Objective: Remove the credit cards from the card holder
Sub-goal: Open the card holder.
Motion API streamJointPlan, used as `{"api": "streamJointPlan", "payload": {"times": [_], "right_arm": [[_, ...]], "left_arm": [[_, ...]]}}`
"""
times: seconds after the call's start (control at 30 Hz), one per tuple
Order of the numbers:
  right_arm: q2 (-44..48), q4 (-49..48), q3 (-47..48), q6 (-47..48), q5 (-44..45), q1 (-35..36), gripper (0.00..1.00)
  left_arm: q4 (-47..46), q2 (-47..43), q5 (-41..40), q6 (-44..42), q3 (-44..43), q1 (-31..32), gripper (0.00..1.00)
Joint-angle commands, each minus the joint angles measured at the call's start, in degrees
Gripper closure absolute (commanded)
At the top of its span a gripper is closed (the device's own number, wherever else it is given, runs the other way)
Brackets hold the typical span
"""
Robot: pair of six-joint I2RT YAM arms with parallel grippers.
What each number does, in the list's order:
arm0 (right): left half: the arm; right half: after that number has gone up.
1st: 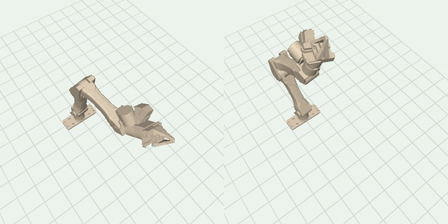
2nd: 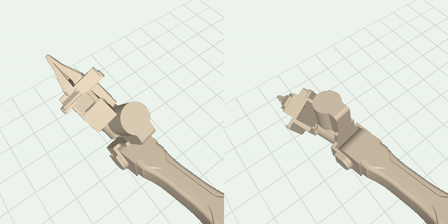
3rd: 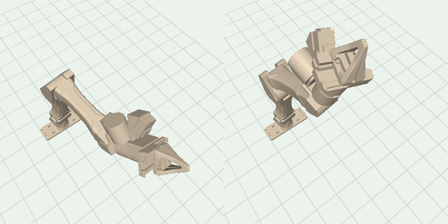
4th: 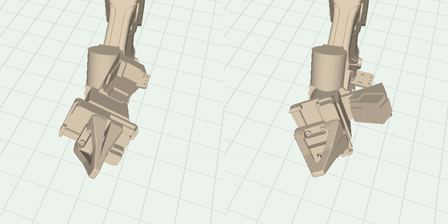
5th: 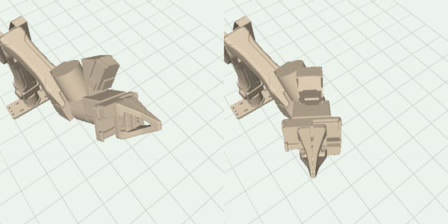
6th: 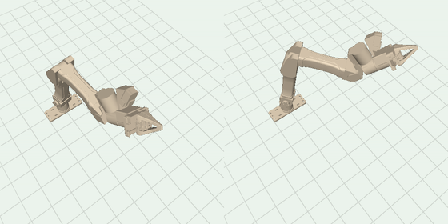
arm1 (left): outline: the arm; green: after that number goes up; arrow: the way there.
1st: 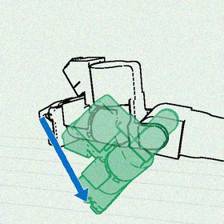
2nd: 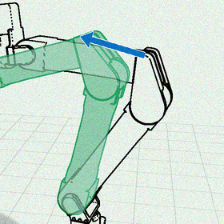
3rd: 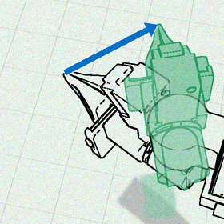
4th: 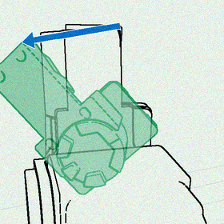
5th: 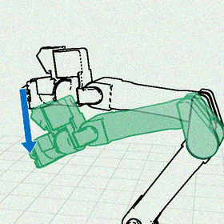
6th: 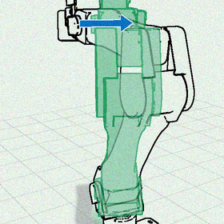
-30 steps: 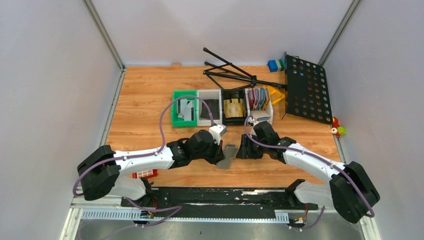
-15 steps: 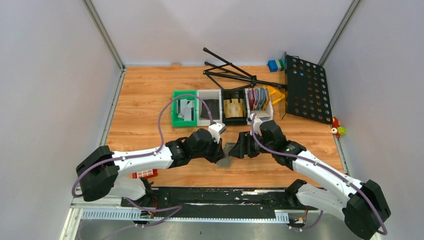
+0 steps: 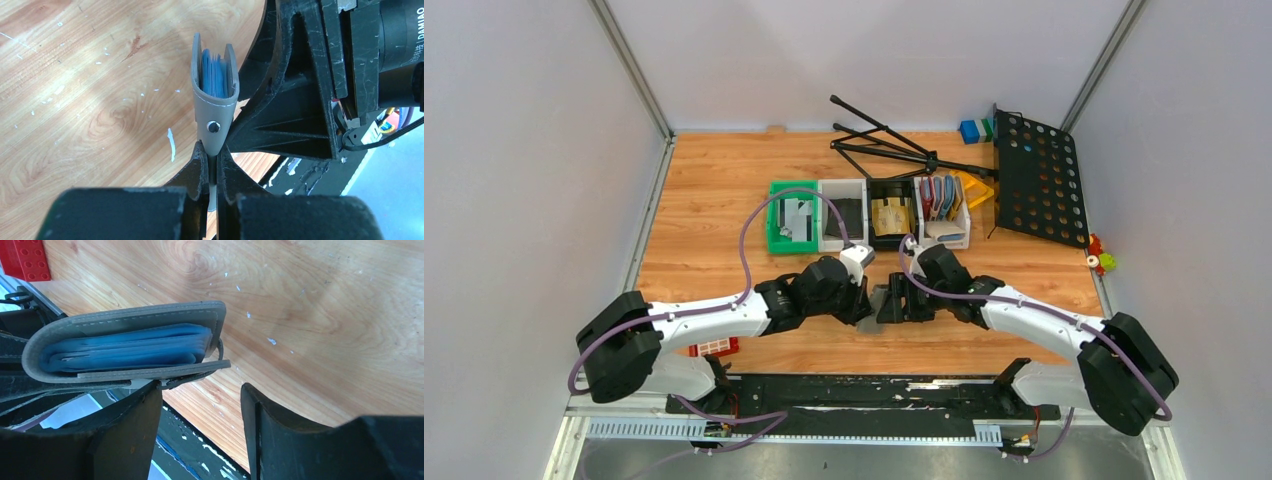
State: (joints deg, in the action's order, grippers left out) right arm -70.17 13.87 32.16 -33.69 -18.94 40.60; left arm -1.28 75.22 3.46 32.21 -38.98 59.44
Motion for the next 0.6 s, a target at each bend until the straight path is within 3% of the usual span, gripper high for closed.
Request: {"api": "streamJointPlan", "payload": {"times": [0.0,0.3,0.43,0.57], "right_arm": [[-0.7,3.2,1.4,-0.7,10.7,-0.2,0.43],[-1.5,15.2,4.0,-1.6,27.6,-0.9,0.47],[-0.9,16.7,4.6,0.0,28.6,-1.4,0.55],[7.1,12.0,2.1,4.6,21.3,-1.4,0.57]], "left_arm": [[-6.8,-2.5,1.7,2.1,-1.4,0.6,1.0],[-2.8,-5.4,-2.7,1.9,-0.9,0.8,1.0],[-2.0,-7.9,-3.3,2.0,0.2,0.8,1.0],[-1.2,-8.7,-2.8,2.7,0.6,0.0,1.0]]}}
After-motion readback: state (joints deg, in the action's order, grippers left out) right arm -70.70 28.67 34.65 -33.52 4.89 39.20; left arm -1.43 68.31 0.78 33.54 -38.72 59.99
